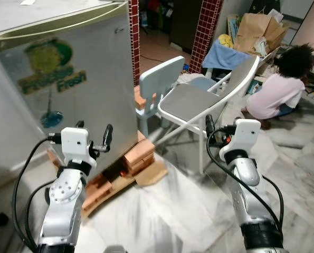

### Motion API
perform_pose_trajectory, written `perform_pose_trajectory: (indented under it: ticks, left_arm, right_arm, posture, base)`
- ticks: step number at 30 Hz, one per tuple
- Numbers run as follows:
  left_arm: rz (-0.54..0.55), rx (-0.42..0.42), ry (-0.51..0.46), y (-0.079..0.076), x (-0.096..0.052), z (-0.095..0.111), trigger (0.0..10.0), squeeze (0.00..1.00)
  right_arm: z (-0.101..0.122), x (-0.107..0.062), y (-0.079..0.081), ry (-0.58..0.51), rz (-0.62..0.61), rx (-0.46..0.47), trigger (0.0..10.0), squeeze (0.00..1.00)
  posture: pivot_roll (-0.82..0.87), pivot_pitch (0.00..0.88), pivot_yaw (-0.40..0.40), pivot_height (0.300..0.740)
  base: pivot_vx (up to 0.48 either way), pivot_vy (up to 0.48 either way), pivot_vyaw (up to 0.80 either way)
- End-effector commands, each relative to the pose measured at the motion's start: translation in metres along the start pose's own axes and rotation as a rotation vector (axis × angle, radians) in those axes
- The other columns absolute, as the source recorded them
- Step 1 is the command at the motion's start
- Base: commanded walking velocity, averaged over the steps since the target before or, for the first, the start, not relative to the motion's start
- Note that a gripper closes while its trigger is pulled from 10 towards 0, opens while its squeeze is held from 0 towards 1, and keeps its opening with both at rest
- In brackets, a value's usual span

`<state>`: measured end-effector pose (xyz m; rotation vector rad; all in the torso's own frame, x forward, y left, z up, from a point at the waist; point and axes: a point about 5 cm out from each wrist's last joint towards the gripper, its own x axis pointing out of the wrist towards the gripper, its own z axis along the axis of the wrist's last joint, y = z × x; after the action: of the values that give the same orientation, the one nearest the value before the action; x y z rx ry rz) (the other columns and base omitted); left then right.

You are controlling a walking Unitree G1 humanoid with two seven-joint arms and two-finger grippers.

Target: Restocking fridge

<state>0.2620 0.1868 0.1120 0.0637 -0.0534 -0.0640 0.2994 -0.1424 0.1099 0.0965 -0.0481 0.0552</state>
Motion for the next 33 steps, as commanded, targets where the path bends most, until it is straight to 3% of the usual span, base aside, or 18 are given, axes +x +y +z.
perform_pose_trajectory:
  ticks: [1,17,33]
  left_arm:
    - [-0.016,-0.016,-0.011,-0.0048,0.0029,0.0038,10.0,0.0]
    - [-0.034,-0.008,-0.026,-0.0078,0.0054,0.0075,10.0,0.0]
    - [-0.035,-0.024,0.003,-0.0107,0.0001,-0.0003,10.0,0.0]
  right_arm:
    - [0.0095,0.0037,-0.0059,-0.032,-0.008,-0.02,10.0,0.0]
    - [0.013,0.0091,-0.0046,-0.042,-0.003,-0.049,10.0,0.0]
    - [0.0061,0.008,-0.0067,-0.014,-0.007,-0.058,10.0,0.0]
  posture:
    - [0.07,0.015,0.002,0.74]
    - [0.08,0.028,0.008,0.74]
    - [0.07,0.017,-0.008,0.74]
  base:
    - [0.0,0.48,0.0]
    - [0.0,0.48,0.0]
    - [0.0,0.48,-0.62]
